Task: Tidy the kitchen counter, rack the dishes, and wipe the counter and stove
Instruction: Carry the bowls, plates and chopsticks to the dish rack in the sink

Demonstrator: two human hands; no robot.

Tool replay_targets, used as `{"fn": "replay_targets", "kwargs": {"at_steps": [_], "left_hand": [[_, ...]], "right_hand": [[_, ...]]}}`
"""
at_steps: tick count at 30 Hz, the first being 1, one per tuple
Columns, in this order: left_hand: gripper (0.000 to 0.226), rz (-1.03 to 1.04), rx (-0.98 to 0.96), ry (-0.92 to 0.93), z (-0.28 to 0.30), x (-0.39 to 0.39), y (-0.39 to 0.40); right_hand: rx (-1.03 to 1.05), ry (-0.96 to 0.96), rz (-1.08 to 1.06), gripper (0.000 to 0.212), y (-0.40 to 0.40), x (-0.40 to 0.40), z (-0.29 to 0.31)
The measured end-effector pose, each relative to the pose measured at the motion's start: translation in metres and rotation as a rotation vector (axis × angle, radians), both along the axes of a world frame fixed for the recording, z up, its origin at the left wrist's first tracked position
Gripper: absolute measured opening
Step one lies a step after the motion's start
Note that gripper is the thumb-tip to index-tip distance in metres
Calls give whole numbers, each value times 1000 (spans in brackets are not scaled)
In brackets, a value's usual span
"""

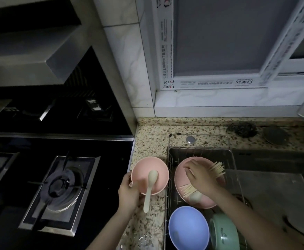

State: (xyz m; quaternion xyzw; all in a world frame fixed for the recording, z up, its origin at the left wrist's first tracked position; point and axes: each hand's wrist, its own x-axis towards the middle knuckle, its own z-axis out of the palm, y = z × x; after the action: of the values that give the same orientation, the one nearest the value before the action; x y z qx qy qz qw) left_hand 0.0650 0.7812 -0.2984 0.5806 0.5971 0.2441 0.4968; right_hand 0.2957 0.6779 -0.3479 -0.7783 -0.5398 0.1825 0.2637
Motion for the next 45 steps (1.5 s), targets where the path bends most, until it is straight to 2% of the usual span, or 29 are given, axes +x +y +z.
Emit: {"fn": "replay_targets", "kwargs": {"at_steps": [3, 6, 9, 12, 18, 23, 27, 30, 33, 35, 40, 45], "left_hand": [[26, -34, -9, -35, 10, 15, -6], [26, -91, -11, -90, 21, 31, -11], [53, -60, -166, -177, 29, 46, -14], [73, -28, -195, -251, 41, 55, -21], [77, -75, -210, -289, 46, 62, -30], [75, -136, -266, -260, 50, 65, -27], [69, -125, -267, -243, 49, 59, -17], [68, -87, -249, -231, 44, 53, -9], [65, -43, -216, -190, 34, 49, -1], [64, -38, -264, -222, 30, 46, 2], [51, -102, -253, -162, 25, 37, 12], [36, -145, -341, -199, 34, 33, 17]], "right_hand": [[54, 372, -223, 14, -3, -14, 19], [-30, 710, -367, 23, -8, -28, 43], [-233, 1047, -425, 43, -13, -48, 69], [-324, 1212, -375, 35, -19, -65, 90], [-183, 1195, -477, 16, -26, -76, 101], [42, 1078, -568, 18, -37, -64, 103], [288, 1280, -720, 24, -59, -33, 104], [394, 1237, -893, 33, -87, -7, 95], [274, 1040, -1051, 28, -108, 7, 71], [171, 963, -1076, 23, -111, 12, 53], [-127, 960, -946, 26, -99, 14, 19], [-253, 862, -842, 20, -89, 10, 9]]}}
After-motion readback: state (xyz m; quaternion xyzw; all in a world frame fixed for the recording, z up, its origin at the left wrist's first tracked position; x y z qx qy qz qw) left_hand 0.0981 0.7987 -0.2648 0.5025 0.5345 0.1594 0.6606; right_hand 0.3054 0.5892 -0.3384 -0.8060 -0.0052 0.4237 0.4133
